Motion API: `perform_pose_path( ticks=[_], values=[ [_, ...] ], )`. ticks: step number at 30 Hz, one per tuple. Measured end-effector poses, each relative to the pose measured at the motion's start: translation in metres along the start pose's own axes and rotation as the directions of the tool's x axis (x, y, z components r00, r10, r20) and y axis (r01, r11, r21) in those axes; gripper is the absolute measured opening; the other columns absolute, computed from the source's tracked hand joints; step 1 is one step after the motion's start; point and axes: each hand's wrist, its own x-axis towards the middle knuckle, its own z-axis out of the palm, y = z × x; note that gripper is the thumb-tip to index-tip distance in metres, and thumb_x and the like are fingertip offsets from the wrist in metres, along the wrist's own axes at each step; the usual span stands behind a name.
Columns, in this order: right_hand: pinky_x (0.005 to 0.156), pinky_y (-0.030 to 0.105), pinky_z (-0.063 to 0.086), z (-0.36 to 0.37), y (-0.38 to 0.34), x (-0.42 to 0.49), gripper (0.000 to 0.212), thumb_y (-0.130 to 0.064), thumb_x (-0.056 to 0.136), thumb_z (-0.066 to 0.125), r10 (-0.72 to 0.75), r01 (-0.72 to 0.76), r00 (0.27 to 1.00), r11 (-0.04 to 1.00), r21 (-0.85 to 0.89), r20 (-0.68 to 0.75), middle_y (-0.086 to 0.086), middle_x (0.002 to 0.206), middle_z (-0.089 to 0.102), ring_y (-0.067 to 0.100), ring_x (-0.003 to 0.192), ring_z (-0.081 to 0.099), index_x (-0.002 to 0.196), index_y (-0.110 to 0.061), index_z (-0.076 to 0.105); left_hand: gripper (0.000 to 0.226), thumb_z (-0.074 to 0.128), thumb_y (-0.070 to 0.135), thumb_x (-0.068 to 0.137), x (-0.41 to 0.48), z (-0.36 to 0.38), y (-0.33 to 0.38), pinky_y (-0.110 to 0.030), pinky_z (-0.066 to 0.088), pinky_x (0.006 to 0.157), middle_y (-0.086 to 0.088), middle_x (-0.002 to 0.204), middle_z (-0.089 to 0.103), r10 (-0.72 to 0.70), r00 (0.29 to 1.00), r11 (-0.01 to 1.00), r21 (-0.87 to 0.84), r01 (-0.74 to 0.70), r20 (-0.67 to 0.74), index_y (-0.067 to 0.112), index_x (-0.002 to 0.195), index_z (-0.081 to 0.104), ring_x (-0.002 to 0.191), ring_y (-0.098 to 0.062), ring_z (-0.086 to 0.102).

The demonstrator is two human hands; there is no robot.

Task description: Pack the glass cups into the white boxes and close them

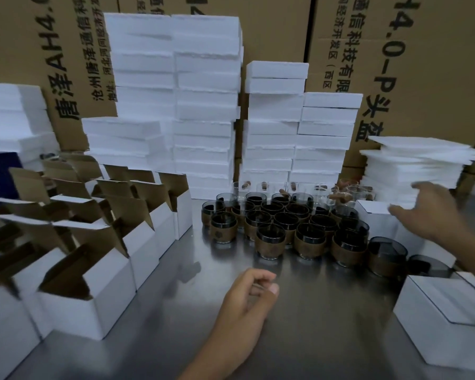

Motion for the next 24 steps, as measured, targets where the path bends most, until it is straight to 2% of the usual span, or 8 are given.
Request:
perform_pose_path(
  ticks=[2,4,7,11,14,16,19,24],
  values=[
    [0.107,0.041,0.031,-0.013,-0.031,-0.027,0.063,-0.026,0.084,0.068,-0.178,0.182,0.983,0.973,0.141,-0.039,0.016,0.144,0.036,0.031,0.133,0.032,0.137,-0.006,0.039,0.01,0.056,0.022,0.092,-0.002,-0.001,0.001,-0.009,0.038,0.074,0.009,0.092,0.056,0.007,1.0,0.999,0.034,-0.007,-0.001,0.025,0.101,0.06,0.082,0.0,0.054],
    [0.098,0.03,0.032,-0.021,-0.056,-0.063,0.057,-0.027,0.086,0.066,-0.318,0.316,0.948,0.917,0.244,-0.035,0.004,0.135,0.04,0.018,0.122,0.039,0.135,-0.015,0.041,0.009,0.056,0.022,0.092,-0.003,-0.001,0.005,-0.009,0.039,0.074,0.006,0.097,0.058,0.021,1.0,0.998,0.067,-0.021,-0.006,0.026,0.1,0.06,0.084,0.002,0.054],
    [0.091,0.023,0.03,-0.012,-0.078,-0.128,0.044,-0.03,0.086,0.066,-0.417,0.388,0.909,0.824,0.413,-0.023,-0.013,0.122,0.041,0.001,0.111,0.038,0.125,-0.03,0.045,0.01,0.057,0.019,0.092,-0.004,-0.003,0.007,-0.007,0.04,0.071,0.005,0.098,0.06,0.035,0.998,0.995,0.09,-0.03,-0.056,0.027,0.097,0.06,0.082,0.004,0.054],
    [0.086,0.008,0.03,0.032,-0.081,-0.197,0.034,-0.014,0.084,0.068,-0.343,0.279,0.939,0.776,0.565,0.008,-0.012,0.111,0.052,0.0,0.106,0.047,0.112,-0.027,0.054,0.013,0.057,0.013,0.092,-0.007,-0.007,0.004,-0.007,0.041,0.064,0.005,0.089,0.06,0.02,0.987,0.995,0.095,-0.005,-0.157,0.026,0.09,0.06,0.078,-0.005,0.055],
    [0.084,0.012,0.037,0.054,-0.073,-0.217,0.023,-0.006,0.084,0.067,-0.284,0.21,0.958,0.769,0.604,0.028,-0.015,0.098,0.058,0.006,0.098,0.055,0.097,-0.023,0.06,0.02,0.054,0.009,0.092,-0.01,-0.01,0.003,-0.008,0.041,0.059,0.003,0.079,0.058,0.008,0.973,0.997,0.081,0.011,-0.232,0.027,0.084,0.059,0.075,-0.015,0.055],
    [0.078,0.007,0.04,0.059,-0.068,-0.22,0.018,-0.004,0.085,0.065,-0.261,0.187,0.965,0.761,0.621,0.029,-0.013,0.091,0.062,0.005,0.092,0.058,0.089,-0.022,0.063,0.023,0.053,0.008,0.092,-0.014,-0.012,0.004,-0.007,0.04,0.058,0.004,0.078,0.058,0.031,0.969,0.994,0.108,-0.004,-0.243,0.028,0.083,0.058,0.073,-0.01,0.055],
    [0.067,0.002,0.038,0.062,-0.063,-0.222,0.027,-0.002,0.084,0.064,-0.239,0.201,0.971,0.764,0.613,-0.021,-0.013,0.08,0.065,-0.001,0.079,0.059,0.075,-0.027,0.061,0.023,0.054,0.007,0.091,-0.023,-0.015,0.012,-0.01,0.041,0.064,0.009,0.081,0.059,0.105,0.96,0.984,0.166,-0.062,-0.26,0.029,0.084,0.058,0.07,0.005,0.052],
    [0.061,0.002,0.038,0.067,-0.055,-0.219,0.027,-0.002,0.085,0.063,-0.174,0.15,0.984,0.753,0.641,-0.026,-0.011,0.075,0.064,0.002,0.071,0.057,0.073,-0.027,0.061,0.026,0.058,0.009,0.088,-0.045,-0.051,0.03,0.0,0.034,0.073,0.014,0.091,0.058,0.319,0.9,0.906,0.375,-0.197,-0.298,0.035,0.088,0.055,0.089,0.009,0.051]
  ],
)
